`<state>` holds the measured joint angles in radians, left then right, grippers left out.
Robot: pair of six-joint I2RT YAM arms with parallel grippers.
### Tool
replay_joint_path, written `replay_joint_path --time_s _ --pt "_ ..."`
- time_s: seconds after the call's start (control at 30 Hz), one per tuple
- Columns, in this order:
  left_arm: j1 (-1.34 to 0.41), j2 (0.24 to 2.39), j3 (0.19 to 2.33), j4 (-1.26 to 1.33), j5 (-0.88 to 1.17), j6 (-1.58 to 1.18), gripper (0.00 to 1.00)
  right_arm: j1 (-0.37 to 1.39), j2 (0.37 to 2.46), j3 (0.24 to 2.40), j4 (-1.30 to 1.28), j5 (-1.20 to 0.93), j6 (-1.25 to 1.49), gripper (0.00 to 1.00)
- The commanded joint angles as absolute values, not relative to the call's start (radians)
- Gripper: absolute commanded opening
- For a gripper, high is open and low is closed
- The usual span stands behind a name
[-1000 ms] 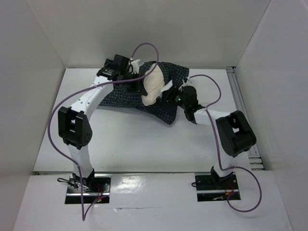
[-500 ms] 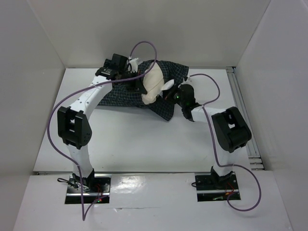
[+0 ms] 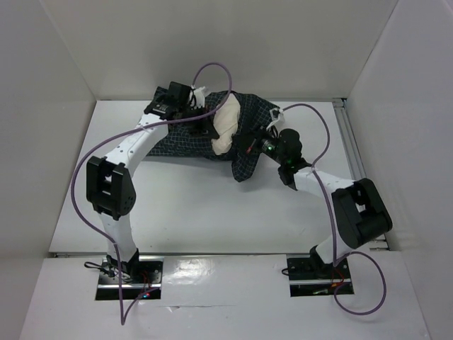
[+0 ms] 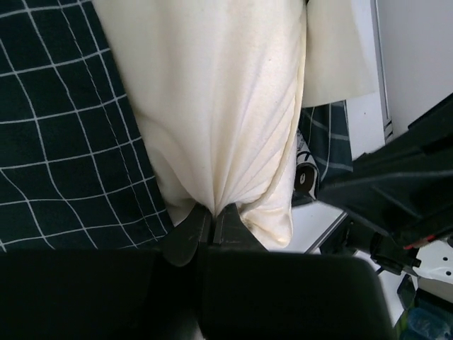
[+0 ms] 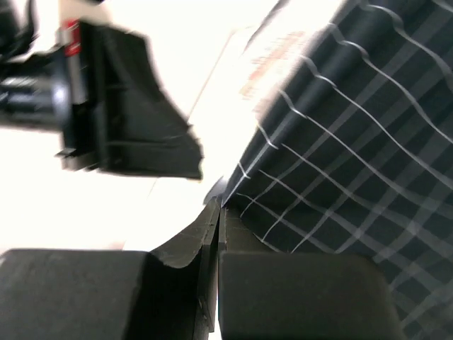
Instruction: Put the pillow into the pillowcase
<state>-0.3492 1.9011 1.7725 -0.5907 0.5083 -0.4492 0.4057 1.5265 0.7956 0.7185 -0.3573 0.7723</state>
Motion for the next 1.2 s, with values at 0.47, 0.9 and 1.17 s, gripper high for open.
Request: replay_joint_path --time_s 0.47,0.9,1.17 --pt "-0.396 2.089 1.717 -0.368 0.477 -0.554 0.0 0.598 1.657 0.917 1.246 -0.781 1.02 0.0" --pt "-0.324 1.94 1.707 -0.407 0.636 -0.574 0.14 0.506 1.27 0.768 0.192 -0.343 0.433 0.02" --pt "-0.264 1.916 1.786 -0.393 0.883 -0.621 0.49 0.466 1.305 0.917 -0.161 -0.072 0.416 0.51"
